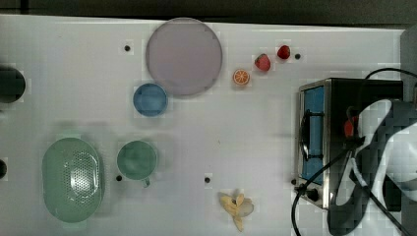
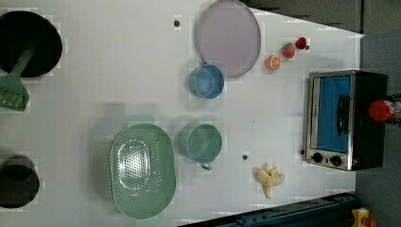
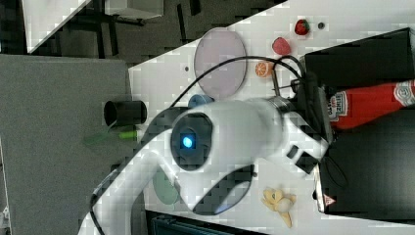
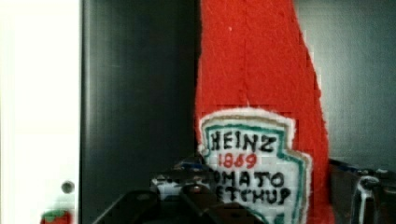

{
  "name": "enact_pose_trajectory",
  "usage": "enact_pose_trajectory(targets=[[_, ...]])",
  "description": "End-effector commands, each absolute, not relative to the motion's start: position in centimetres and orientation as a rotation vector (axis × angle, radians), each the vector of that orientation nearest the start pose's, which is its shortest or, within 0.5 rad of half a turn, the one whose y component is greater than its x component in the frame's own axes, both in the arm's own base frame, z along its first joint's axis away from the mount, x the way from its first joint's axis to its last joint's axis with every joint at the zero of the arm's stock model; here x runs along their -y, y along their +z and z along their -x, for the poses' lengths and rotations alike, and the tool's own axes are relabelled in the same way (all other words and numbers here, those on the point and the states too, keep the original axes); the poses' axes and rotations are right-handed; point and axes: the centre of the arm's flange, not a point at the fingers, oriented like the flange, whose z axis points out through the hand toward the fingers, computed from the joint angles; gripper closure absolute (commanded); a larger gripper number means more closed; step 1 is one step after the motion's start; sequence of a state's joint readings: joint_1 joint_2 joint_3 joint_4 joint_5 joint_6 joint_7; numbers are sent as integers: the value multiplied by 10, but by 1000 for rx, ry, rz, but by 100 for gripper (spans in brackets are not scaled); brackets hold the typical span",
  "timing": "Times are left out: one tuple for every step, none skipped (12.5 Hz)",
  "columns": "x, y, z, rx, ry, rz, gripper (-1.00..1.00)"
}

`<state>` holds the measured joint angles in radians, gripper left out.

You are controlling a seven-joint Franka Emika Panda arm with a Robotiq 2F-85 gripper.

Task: Pick Ketchup from oven and place it on table.

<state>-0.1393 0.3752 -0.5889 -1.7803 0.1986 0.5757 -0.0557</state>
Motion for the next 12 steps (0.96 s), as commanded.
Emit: enact_pose_trajectory(targets=[[355,473,-537,-1976,-208,2428,-27],[337,495,-542,-1928,-191,2463,-27],[315,515,-546,-1865,-158,2499,-27],[290,532,-550,-1801,-121,2533,-27],[262,546,-554,-1729,-84,2565,-27],[234,555,-556,-1657,-49,2595,-27],[207,562,-560,-1585,-21,2626,-27],[180,565,-563,-1517,7,2657,-27],[153,566,-567,-1448,23,2688,-27],[128,564,-571,-1387,33,2725,-27],[105,560,-574,-1332,42,2777,-27],[84,552,-576,-1279,55,2841,-27]])
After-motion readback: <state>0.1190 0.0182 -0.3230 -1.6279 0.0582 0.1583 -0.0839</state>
